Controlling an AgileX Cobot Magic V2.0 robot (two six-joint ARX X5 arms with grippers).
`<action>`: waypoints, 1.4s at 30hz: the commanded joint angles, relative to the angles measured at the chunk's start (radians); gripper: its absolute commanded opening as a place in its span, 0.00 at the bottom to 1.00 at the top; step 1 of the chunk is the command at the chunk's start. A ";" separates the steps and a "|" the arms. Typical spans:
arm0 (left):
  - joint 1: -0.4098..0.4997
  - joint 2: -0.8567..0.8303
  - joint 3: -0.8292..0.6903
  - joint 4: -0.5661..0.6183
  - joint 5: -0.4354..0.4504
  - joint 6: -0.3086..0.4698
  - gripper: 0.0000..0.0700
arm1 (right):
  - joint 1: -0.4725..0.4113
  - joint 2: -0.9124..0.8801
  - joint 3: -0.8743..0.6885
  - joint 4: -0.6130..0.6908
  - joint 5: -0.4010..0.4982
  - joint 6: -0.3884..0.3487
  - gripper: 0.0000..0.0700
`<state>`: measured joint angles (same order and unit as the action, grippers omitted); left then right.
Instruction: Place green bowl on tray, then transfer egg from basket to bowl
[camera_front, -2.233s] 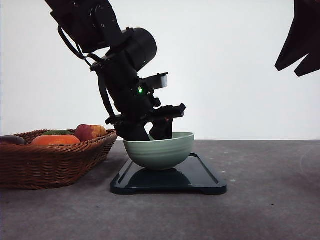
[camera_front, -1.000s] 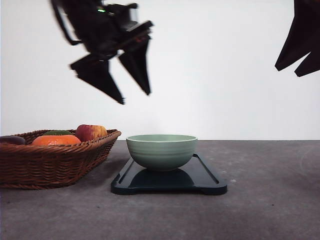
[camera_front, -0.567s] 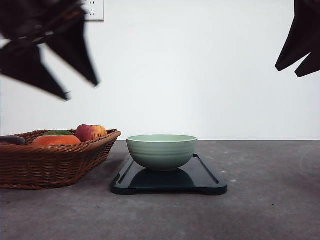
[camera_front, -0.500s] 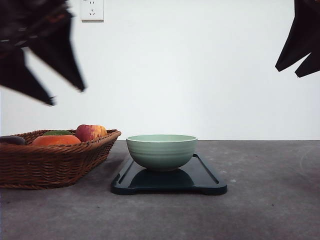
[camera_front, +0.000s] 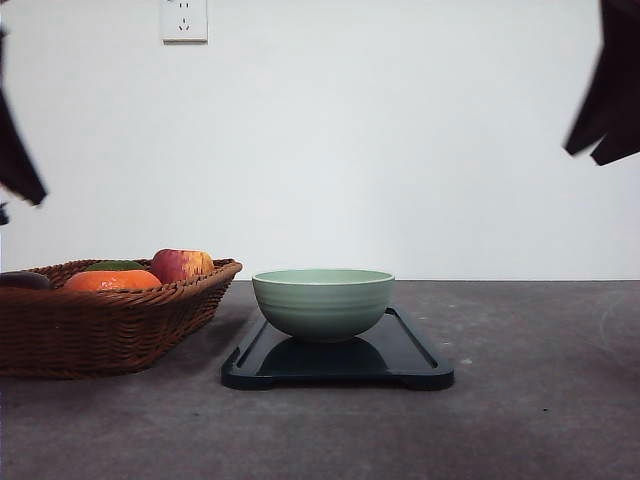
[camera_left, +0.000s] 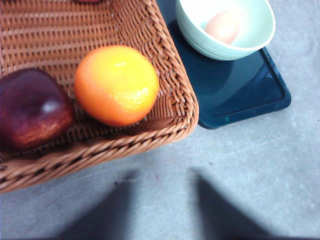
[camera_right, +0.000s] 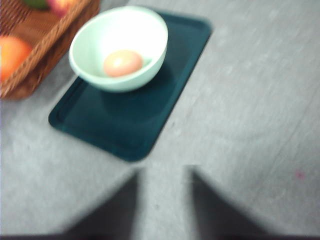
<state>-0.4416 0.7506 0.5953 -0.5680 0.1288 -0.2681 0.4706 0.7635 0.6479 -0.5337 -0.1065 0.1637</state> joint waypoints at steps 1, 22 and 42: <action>-0.004 0.001 0.006 0.010 -0.002 -0.005 0.00 | 0.006 0.006 0.005 0.008 -0.008 0.008 0.02; 0.100 -0.090 -0.070 0.059 -0.002 0.110 0.00 | 0.006 0.004 0.005 0.025 0.003 0.008 0.02; 0.457 -0.747 -0.582 0.402 -0.002 0.142 0.00 | 0.005 0.004 0.005 0.025 0.002 0.008 0.02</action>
<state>0.0126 0.0042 0.0326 -0.1637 0.1270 -0.1420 0.4706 0.7631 0.6479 -0.5185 -0.1051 0.1646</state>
